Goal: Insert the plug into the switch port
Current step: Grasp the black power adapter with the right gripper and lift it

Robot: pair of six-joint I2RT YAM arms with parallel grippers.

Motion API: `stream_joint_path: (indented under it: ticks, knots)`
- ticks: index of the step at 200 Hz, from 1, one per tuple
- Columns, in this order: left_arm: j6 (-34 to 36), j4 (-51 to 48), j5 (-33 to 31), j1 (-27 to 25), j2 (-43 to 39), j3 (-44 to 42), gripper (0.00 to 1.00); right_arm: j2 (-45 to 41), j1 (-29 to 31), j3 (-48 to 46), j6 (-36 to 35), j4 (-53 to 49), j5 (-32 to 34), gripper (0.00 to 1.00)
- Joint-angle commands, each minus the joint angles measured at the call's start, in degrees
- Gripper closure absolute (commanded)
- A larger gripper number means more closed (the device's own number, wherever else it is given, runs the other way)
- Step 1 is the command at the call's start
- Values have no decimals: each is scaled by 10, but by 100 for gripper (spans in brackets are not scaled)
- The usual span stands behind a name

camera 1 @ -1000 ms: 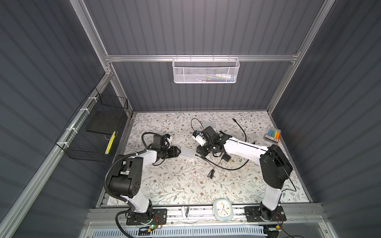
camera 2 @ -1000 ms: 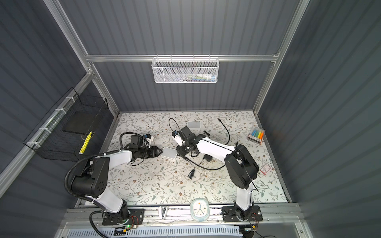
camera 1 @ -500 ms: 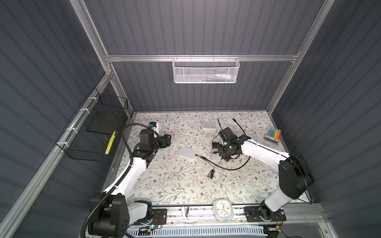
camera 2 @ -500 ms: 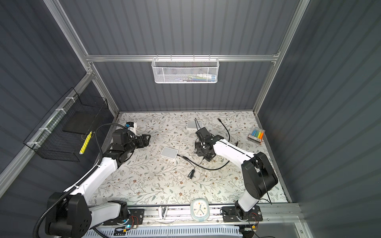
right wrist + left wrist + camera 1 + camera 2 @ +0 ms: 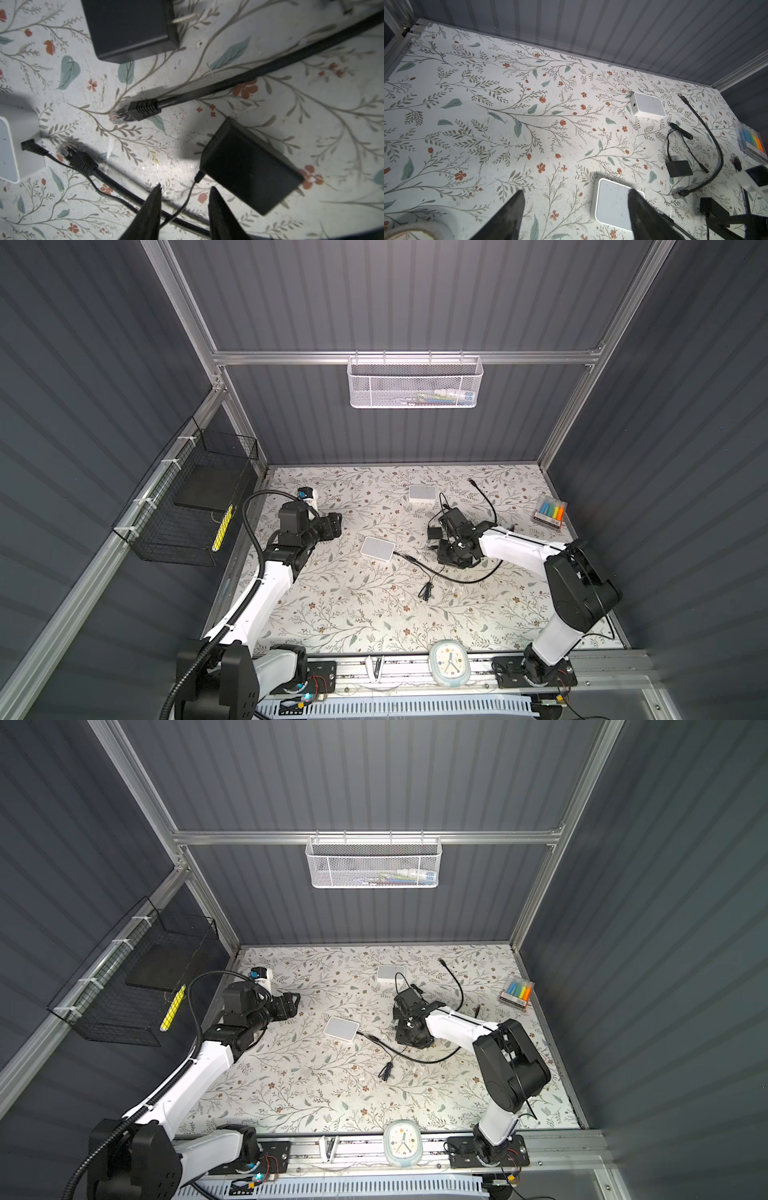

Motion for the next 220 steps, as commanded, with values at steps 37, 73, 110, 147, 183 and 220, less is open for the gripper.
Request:
stream_joint_path:
  ticks: [37, 73, 110, 147, 183, 220]
  knots:
    - [17, -20, -6, 0, 1, 17, 22, 40, 3, -11, 32, 32, -9, 70]
    - [22, -22, -9, 0, 2, 21, 22, 28, 4, -4, 20, 21, -9, 95]
    - [18, -18, 1, 0, 9, 19, 22, -2, 18, 52, -28, -67, 23, 100]
    - [11, -3, -2, 0, 4, 2, 22, 6, 36, 161, -91, -124, 64, 100]
    - [-17, 20, -1, 0, -4, -35, 22, 101, 38, 284, -162, -113, 69, 100]
    - [-68, 74, 15, 0, -1, -89, 23, 221, 34, 437, -209, -122, 50, 100]
